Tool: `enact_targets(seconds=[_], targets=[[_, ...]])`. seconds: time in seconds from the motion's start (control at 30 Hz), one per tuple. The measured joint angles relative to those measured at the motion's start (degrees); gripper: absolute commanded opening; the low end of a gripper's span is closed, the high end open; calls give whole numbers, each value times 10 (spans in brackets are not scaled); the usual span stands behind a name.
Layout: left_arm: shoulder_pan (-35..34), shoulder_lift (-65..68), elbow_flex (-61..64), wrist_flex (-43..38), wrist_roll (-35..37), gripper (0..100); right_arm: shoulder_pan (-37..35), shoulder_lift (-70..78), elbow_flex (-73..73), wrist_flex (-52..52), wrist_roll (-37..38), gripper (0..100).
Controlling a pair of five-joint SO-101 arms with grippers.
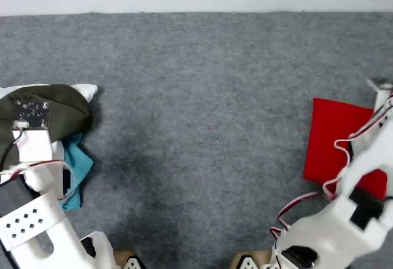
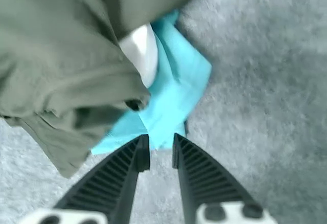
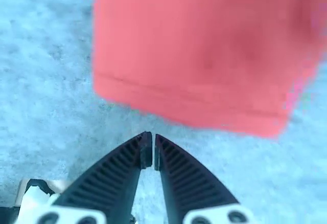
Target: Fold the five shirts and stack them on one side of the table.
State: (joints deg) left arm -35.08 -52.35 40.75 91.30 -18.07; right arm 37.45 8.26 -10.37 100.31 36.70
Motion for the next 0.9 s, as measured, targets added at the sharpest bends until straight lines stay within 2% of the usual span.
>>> enact_targets(seconds=[0.13, 0.53, 0.67, 0.9], targets=[[0, 0, 24, -45, 0, 220, 0, -96, 48, 2, 0, 9], [0, 10, 33, -128, -76, 228, -3, -273, 287, 2, -1, 9], [-25, 81, -4, -133, -77, 228, -22, -289, 305, 2, 0, 9], [-73, 262, -150, -122, -77, 227, -27, -302, 306, 2, 0, 9]])
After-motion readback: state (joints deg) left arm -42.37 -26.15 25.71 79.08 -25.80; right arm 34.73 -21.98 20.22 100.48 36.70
